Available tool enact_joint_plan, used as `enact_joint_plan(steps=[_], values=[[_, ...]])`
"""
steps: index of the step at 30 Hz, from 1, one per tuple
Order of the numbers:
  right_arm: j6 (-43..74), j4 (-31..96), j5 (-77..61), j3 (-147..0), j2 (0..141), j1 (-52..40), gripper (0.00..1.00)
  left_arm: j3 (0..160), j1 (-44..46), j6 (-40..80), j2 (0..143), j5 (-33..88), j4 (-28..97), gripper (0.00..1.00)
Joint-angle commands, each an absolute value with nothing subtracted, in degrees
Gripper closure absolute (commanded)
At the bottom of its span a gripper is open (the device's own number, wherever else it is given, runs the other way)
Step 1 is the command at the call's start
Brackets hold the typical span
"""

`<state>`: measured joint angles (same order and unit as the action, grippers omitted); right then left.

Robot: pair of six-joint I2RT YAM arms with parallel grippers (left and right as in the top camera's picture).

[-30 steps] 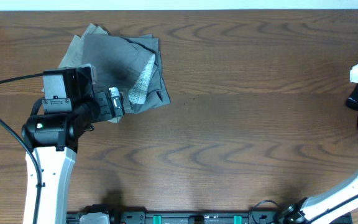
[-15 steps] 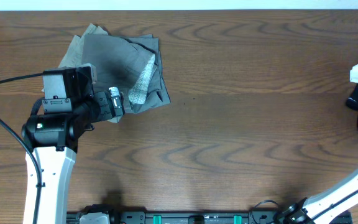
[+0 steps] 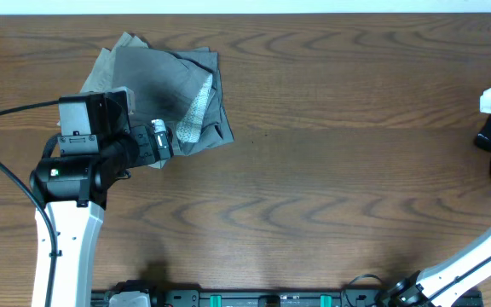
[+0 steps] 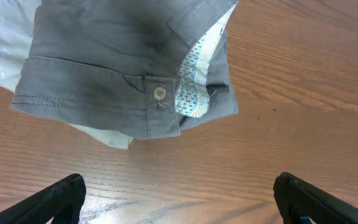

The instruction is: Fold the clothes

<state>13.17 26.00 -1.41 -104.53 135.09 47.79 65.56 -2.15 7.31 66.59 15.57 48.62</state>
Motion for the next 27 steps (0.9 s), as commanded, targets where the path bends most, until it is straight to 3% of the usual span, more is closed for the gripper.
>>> enact_joint_plan(steps=[1,12,22,27], values=[[13.2,26.1,-6.6,-106.0,130.0,48.1,0.99,66.7,-2.1,7.4,66.6,16.3,48.6,0.02],[12.4,30.9,-26.5,-106.0,111.1,43.4,0.99,66.7,-2.1,7.4,66.5,16.5,48.6,0.02],[11.7,45.5,-29.2,-106.0,107.2,25.7,0.99,66.7,-2.1,7.0,66.2,16.5,50.7,0.02],[7.4,51.6,-28.5,-105.9,107.2,12.4,0.99,66.7,-2.1,5.6,64.9,16.5,50.7,0.02]])
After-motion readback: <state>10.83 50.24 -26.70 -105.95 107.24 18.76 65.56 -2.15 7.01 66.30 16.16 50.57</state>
